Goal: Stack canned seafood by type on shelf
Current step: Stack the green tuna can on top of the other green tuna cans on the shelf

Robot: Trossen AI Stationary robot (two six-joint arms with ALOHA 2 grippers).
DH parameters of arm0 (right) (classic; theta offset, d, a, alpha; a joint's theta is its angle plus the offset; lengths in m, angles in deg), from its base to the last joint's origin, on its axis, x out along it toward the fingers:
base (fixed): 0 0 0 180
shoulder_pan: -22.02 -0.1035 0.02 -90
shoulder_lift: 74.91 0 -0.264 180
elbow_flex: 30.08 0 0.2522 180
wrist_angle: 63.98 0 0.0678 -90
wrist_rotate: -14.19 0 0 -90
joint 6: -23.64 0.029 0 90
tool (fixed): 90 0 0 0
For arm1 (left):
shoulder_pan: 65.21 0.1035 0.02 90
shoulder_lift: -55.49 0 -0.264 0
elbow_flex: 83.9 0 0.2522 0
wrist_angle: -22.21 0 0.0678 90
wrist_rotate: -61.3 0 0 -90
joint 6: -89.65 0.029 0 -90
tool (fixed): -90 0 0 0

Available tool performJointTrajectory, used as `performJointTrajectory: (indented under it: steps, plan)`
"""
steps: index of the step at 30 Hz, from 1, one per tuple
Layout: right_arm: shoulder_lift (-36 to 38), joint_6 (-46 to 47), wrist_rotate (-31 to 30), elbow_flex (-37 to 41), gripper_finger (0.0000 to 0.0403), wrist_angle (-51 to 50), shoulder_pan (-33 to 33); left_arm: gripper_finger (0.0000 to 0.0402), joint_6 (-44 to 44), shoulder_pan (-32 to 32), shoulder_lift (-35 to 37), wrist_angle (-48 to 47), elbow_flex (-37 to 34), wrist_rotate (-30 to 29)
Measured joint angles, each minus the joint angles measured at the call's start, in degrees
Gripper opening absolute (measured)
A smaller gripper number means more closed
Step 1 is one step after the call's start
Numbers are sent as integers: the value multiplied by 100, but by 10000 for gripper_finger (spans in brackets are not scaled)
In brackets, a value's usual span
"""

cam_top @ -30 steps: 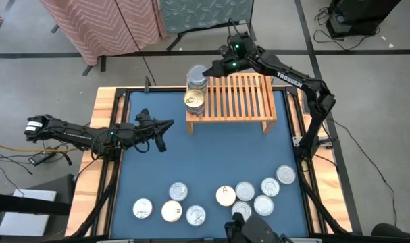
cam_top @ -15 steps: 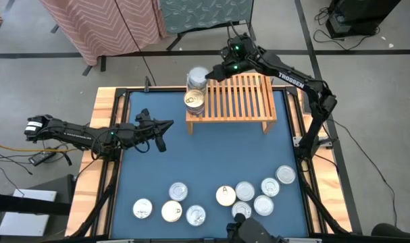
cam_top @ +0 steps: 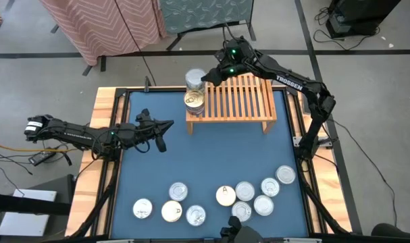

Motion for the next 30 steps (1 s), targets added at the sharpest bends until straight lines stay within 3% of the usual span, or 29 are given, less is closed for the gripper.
performJointTrajectory:
  steps: [8,12,20,24,27,30]
  plan:
    - [0,32,-185,0,209,429,-10,9,-8,-1,0,3,-1,1]
    - [7,-37,121,0,208,449,41,9,-13,1,0,4,0,0]
    - [304,-917,217,0,200,183,-195,9,31,69,2,28,0,5]
    - [588,-1540,144,0,195,-532,-461,10,-325,243,1,285,0,227]
    - [700,-1947,55,0,195,-1208,-738,10,-716,453,0,1000,1,399]
    - [745,-2487,-226,0,195,-1653,-1063,10,-307,650,7,1521,31,497]
